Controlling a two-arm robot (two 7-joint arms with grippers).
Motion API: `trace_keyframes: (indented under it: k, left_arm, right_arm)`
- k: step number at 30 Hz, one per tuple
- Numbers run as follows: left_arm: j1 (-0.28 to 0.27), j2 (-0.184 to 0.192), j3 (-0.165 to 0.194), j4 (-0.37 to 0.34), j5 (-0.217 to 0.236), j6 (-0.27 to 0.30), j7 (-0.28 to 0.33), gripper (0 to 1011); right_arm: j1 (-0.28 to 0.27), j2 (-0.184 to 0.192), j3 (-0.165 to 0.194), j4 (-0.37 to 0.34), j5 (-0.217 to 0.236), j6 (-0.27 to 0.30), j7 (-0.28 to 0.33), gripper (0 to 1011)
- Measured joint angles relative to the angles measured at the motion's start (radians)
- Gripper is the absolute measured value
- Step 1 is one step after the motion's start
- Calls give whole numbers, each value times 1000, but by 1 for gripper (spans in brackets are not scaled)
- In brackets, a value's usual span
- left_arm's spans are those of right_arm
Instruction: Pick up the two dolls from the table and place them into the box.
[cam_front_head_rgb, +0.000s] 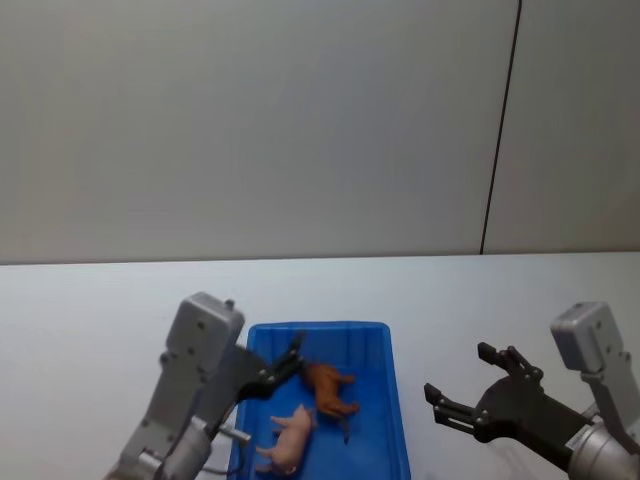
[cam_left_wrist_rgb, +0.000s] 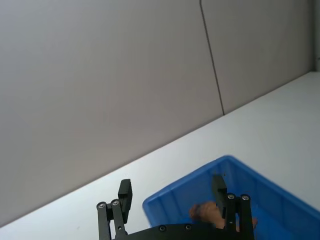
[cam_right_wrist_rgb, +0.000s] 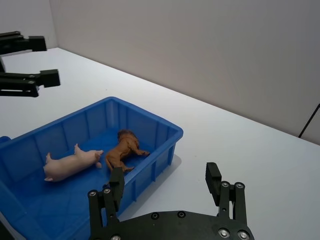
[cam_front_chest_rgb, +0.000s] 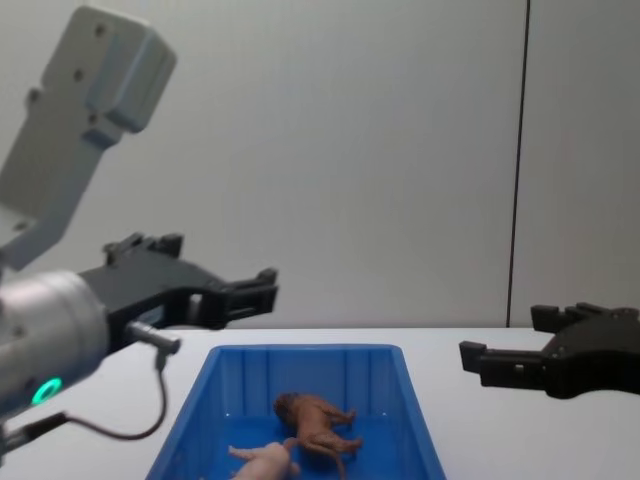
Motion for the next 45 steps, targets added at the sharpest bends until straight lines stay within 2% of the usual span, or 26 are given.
trace_keyframes:
  k: [10,20,32,45]
  left_arm:
    - [115,86,-17,-103,-51,71,124,1001]
    - [200,142,-31,-143,-102,103,187,1001]
    - [244,152,-40,-120,-146,94,206,1001]
    - [262,137,-53,-68,-172,59,212,1001]
  right_arm:
    - [-10,10,5,-9,4,-5,-1,1001]
    - [-15,15,7,-13,5,-6,-2,1001]
    - [-16,18,8,-14,6,-8,-2,1001]
    - [-18,19,8,-15,6,-8,-2,1001]
